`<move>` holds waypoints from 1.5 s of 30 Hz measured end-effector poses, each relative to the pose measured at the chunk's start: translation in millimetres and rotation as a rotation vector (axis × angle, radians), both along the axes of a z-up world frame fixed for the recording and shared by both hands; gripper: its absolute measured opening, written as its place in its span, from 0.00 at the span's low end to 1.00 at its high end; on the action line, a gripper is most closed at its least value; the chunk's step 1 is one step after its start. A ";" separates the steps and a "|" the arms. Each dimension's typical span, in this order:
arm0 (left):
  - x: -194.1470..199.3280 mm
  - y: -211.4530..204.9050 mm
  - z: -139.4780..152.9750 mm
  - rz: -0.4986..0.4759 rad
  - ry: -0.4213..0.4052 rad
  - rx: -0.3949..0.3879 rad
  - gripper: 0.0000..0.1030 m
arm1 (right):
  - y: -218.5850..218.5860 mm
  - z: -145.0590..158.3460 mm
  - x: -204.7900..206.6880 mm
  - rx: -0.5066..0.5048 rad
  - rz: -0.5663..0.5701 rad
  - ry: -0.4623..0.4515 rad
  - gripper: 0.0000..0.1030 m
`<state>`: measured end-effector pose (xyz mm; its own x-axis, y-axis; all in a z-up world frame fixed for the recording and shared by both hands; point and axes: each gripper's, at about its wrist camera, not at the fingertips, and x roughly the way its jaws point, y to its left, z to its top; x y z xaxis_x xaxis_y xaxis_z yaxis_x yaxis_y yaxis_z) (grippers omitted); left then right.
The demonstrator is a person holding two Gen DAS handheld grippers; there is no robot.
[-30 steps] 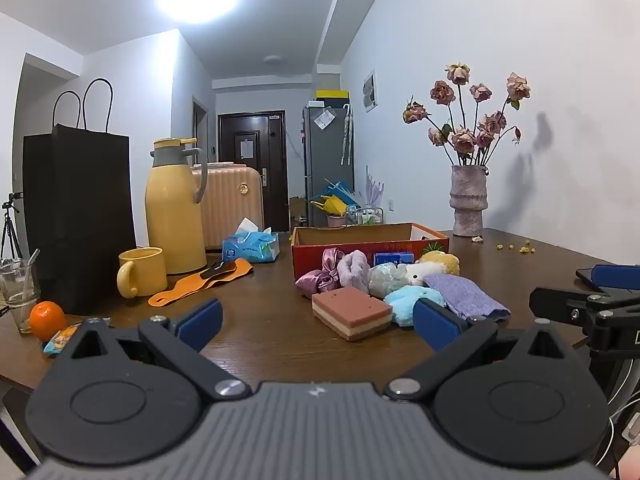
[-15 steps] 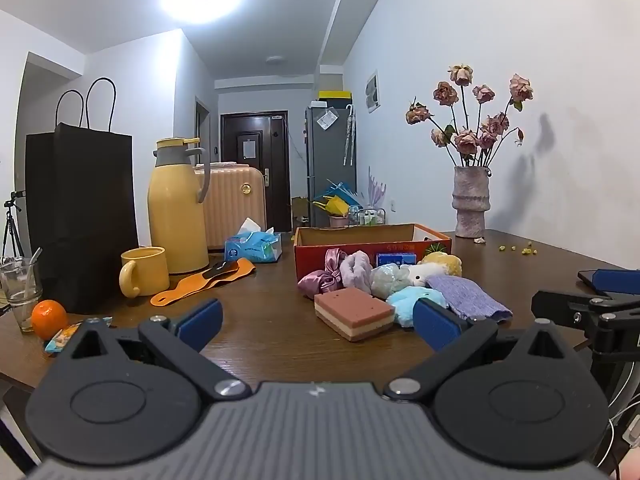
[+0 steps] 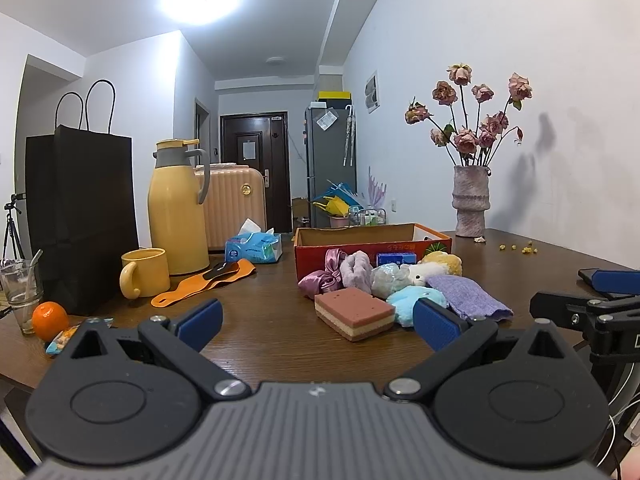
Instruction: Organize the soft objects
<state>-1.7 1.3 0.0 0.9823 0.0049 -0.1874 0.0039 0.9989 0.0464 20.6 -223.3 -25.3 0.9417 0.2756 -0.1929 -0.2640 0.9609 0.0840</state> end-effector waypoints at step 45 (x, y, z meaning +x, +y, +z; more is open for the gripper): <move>-0.5 1.0 1.5 -0.003 -0.004 0.003 1.00 | -1.9 0.5 -0.6 0.015 0.014 -0.006 1.00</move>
